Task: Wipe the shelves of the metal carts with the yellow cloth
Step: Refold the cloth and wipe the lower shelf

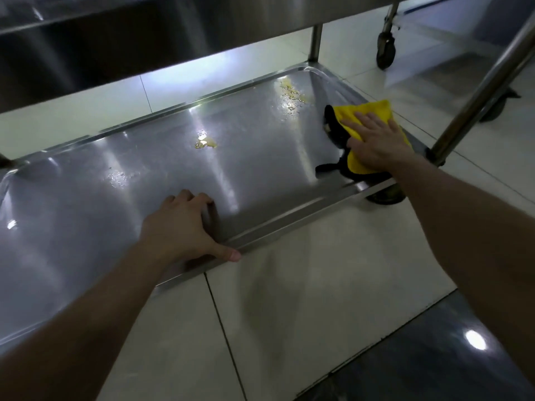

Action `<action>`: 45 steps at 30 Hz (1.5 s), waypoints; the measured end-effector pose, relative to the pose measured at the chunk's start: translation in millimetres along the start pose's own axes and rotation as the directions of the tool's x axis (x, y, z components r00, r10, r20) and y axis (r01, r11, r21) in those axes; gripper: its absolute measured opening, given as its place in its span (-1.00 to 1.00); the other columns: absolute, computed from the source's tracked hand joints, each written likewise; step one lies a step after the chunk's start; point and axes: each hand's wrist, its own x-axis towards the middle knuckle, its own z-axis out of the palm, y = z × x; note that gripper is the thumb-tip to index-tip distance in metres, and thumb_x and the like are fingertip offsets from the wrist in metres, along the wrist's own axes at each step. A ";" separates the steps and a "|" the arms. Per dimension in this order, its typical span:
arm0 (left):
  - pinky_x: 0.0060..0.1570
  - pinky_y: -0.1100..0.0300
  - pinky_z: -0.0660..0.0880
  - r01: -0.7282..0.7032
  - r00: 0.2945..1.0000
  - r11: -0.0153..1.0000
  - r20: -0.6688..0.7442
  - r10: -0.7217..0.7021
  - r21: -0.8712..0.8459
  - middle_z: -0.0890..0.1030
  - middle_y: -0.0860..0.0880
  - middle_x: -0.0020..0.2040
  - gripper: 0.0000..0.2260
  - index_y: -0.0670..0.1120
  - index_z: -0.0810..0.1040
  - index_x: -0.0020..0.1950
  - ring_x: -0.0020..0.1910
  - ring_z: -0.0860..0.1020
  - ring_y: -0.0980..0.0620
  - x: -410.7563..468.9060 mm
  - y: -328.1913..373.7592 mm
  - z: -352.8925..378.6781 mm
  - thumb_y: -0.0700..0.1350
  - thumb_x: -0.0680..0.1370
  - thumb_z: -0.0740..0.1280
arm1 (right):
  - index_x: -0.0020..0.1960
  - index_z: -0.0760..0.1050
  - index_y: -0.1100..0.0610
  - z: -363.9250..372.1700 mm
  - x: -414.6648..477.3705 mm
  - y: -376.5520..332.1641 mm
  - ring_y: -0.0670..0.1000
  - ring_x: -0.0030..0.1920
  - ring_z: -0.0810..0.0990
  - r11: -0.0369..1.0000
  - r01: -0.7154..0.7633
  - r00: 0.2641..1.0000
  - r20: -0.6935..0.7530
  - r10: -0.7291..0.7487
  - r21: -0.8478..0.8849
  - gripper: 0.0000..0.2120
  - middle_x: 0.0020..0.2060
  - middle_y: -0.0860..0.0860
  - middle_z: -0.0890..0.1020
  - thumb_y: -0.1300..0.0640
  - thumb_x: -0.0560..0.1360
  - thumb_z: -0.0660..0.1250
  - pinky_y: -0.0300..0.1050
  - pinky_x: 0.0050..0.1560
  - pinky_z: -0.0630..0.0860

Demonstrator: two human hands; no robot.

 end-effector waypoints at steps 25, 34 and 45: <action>0.20 -0.11 0.50 -0.015 0.999 0.999 0.036 0.014 0.042 0.41 0.07 0.36 0.41 0.20 0.36 0.54 0.42 0.39 -0.10 -0.5 13.1 -2.7 0.78 -0.27 0.22 | 0.69 -0.11 -0.32 -12.4 -39.2 2.9 -0.02 0.72 -0.15 0.973 0.221 0.970 0.118 -0.213 -0.062 -0.39 0.74 -0.12 -0.10 -0.17 0.74 0.10 0.20 0.69 -0.16; 0.18 -0.09 0.47 -0.003 1.000 0.999 0.026 0.002 0.046 0.39 0.13 0.33 0.40 0.27 0.34 0.51 0.43 0.38 -0.05 0.0 8.5 2.3 0.82 -0.29 0.14 | 0.69 -0.06 -0.33 7.3 15.5 -71.2 0.05 0.73 -0.12 0.999 0.039 0.999 0.022 -0.038 -0.031 -0.30 0.74 -0.09 -0.08 -0.36 0.55 -0.21 0.39 0.63 -0.21; 0.30 -0.04 0.50 -0.020 0.994 0.985 -0.109 0.001 -0.172 0.39 0.09 0.57 0.32 0.13 0.35 0.60 0.54 0.37 -0.02 -24.2 -9.8 27.1 0.73 -0.08 0.32 | 0.71 -0.01 -0.29 49.6 -52.0 -248.3 0.02 0.73 -0.09 0.866 0.498 0.867 0.039 -0.497 -0.051 -0.40 0.74 -0.10 -0.04 -0.27 0.69 -0.03 0.33 0.65 -0.17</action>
